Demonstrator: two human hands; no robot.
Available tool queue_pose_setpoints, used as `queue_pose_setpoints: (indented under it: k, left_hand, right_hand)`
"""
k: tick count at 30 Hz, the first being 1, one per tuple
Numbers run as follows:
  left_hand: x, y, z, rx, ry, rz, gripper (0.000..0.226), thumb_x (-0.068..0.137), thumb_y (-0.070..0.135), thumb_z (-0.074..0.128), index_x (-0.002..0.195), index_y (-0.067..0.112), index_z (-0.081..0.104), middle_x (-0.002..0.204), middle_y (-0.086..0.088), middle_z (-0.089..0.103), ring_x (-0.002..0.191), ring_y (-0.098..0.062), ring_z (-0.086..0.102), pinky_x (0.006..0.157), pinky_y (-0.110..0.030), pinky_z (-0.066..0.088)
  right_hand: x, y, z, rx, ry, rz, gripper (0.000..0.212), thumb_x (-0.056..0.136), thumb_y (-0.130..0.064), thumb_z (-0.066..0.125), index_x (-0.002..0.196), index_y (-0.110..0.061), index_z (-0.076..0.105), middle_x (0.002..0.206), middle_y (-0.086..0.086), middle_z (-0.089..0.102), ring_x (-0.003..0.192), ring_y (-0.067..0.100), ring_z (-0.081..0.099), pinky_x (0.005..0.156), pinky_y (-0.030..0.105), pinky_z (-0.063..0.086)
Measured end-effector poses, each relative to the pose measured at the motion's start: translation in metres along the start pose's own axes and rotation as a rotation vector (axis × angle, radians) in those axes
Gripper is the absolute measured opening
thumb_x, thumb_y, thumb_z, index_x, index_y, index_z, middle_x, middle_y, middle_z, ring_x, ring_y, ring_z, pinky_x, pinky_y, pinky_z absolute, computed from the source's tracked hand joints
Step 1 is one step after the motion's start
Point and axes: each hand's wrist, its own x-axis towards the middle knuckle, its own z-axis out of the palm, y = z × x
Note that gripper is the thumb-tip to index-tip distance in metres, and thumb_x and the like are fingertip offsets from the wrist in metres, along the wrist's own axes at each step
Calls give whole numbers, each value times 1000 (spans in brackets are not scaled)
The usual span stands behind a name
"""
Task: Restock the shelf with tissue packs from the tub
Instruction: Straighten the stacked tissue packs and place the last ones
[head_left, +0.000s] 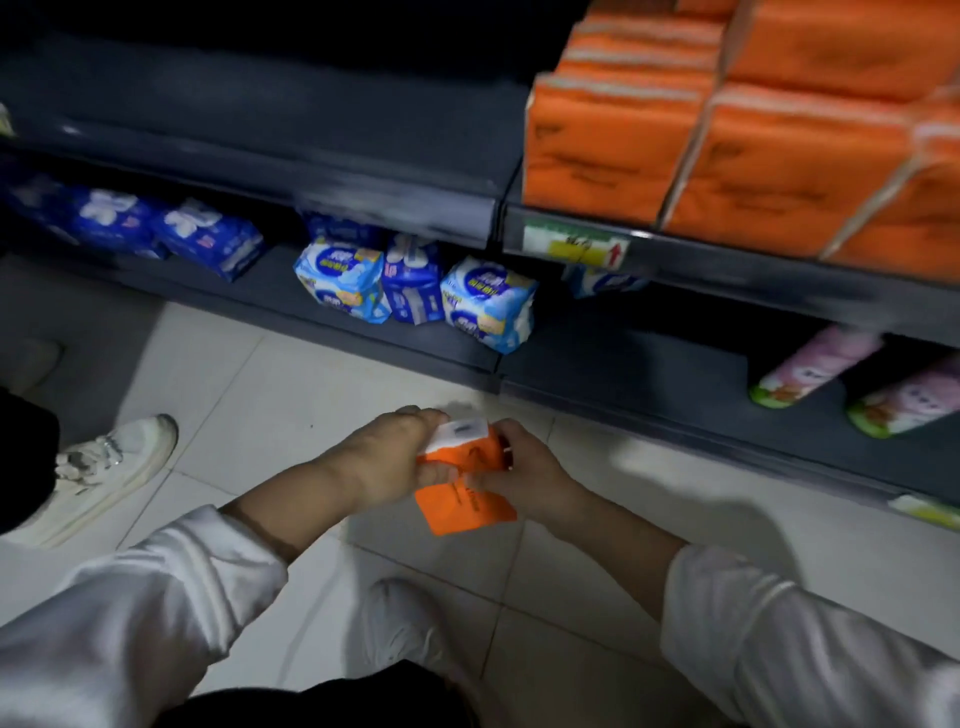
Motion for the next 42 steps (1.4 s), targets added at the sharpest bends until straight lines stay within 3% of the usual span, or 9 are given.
queue_pose_setpoints:
  k: [4, 10, 16, 19, 22, 25, 35, 38, 42]
  left_hand:
    - [-13, 34, -20, 23, 132, 13, 38, 83, 43, 63, 114, 24, 52, 109, 1, 57, 106, -21, 53, 88, -32, 42]
    - [-34, 91, -38, 53, 337, 59, 29, 85, 40, 60, 108, 23, 52, 107, 2, 61, 104, -22, 55, 84, -34, 43]
    - [-51, 143, -44, -173, 511, 100, 28, 85, 39, 62, 107, 23, 55, 98, 3, 61, 97, -22, 56, 81, -36, 44]
    - [-60, 168, -47, -324, 604, 135, 26, 85, 35, 64, 105, 20, 56, 93, 1, 63, 91, -23, 58, 77, -35, 45]
    - [-67, 191, -53, -517, 669, 137, 22, 85, 31, 66, 102, 22, 56, 89, 3, 62, 87, -19, 58, 68, -28, 40]
    - [-73, 215, -60, -639, 686, 160, 23, 85, 30, 66, 104, 24, 56, 94, 3, 63, 91, -18, 60, 77, -31, 46]
    - [-84, 271, -69, -738, 707, 224, 22, 84, 31, 67, 103, 20, 60, 97, 3, 67, 92, -16, 62, 82, -34, 50]
    - [-83, 289, -75, -745, 728, 242, 25, 84, 30, 67, 106, 19, 61, 100, 0, 68, 94, -17, 62, 86, -35, 49]
    - [-76, 310, -80, -780, 718, 244, 27, 84, 34, 66, 106, 19, 62, 97, 0, 69, 91, -20, 65, 85, -41, 51]
  right_hand:
    - [-26, -17, -20, 57, 98, -73, 39, 74, -4, 74, 102, -16, 50, 87, -7, 53, 77, 6, 51, 61, 7, 39]
    - [-67, -27, -59, 93, 300, -124, 70, 55, -17, 85, 116, -22, 49, 122, 8, 46, 103, 12, 51, 86, 24, 42]
    - [-109, -24, -101, 202, 453, -79, 82, 64, -10, 83, 132, -21, 38, 124, 9, 45, 110, 19, 51, 97, 37, 47]
    - [-131, -30, -117, 400, 457, -82, 76, 73, -10, 78, 132, -17, 31, 117, 6, 54, 105, 18, 55, 84, 27, 50]
    - [-147, -36, -128, 532, 479, -75, 82, 71, -26, 81, 137, -8, 36, 122, 9, 61, 108, 19, 61, 77, 26, 49]
    - [-169, -46, -139, 605, 503, -127, 96, 58, -43, 84, 136, -12, 39, 127, 11, 59, 111, 20, 60, 94, 38, 49]
    - [-234, -61, -183, 703, 441, -271, 38, 89, -5, 59, 125, -11, 47, 113, 10, 65, 109, 23, 61, 100, 41, 46]
    - [-249, -65, -197, 685, 465, -313, 35, 88, -5, 60, 120, -15, 49, 102, 4, 68, 102, 19, 64, 89, 34, 51]
    - [-261, -66, -213, 639, 519, -340, 50, 85, 1, 61, 124, -25, 44, 108, 7, 65, 107, 24, 62, 92, 42, 49]
